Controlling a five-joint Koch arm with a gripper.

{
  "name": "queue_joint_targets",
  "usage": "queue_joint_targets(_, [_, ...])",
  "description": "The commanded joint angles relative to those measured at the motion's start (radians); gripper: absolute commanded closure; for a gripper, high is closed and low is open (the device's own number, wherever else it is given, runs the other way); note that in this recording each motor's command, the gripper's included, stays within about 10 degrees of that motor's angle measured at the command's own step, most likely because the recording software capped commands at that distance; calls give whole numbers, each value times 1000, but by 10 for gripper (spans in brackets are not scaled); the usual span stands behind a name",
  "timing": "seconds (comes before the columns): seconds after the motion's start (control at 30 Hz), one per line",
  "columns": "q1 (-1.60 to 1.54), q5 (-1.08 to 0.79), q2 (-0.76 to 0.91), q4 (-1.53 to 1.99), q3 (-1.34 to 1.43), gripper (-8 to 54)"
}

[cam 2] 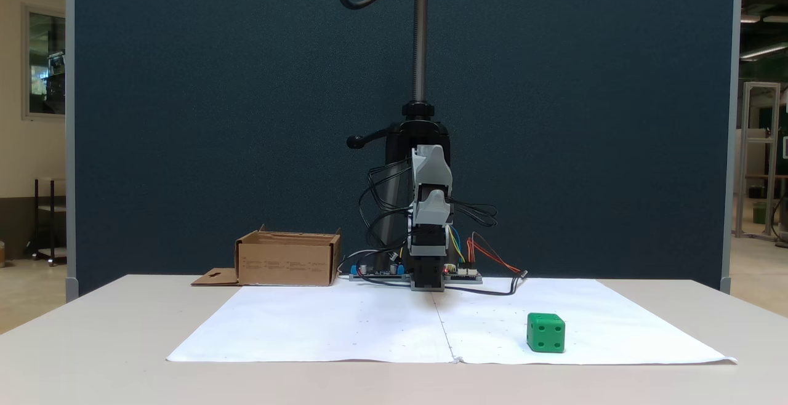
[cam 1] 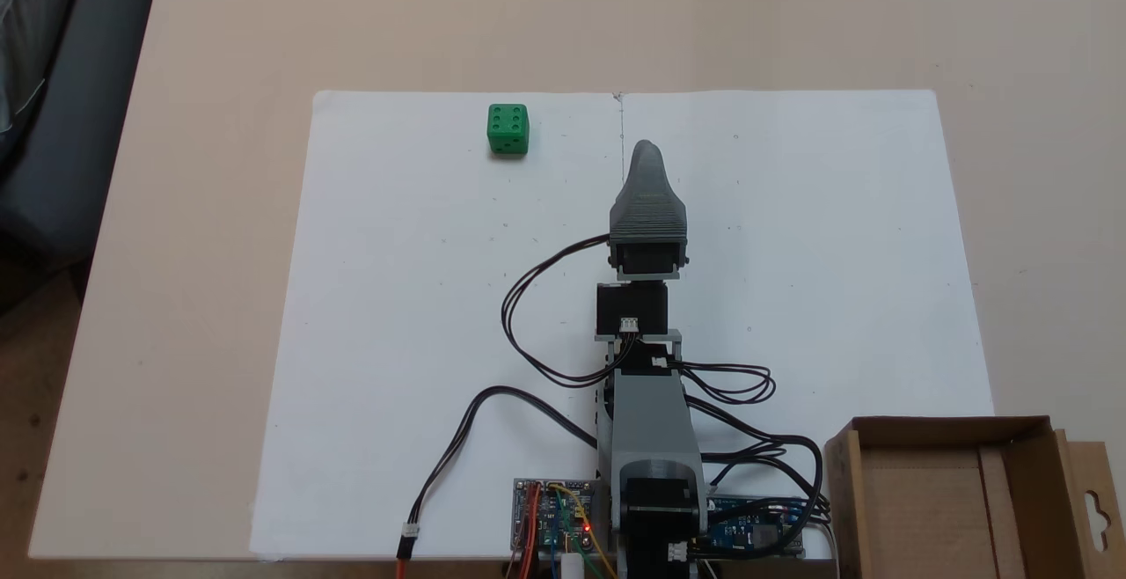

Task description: Grasp a green dice and put it in the bin.

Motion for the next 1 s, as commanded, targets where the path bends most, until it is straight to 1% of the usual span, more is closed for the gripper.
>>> queue_joint_targets(0.0, [86, 0, 109, -51, 67, 8])
queue_joint_targets(0.9, [49, 0, 109, -46, 67, 8])
queue_joint_targets(0.97, [43, -8, 109, -46, 67, -2])
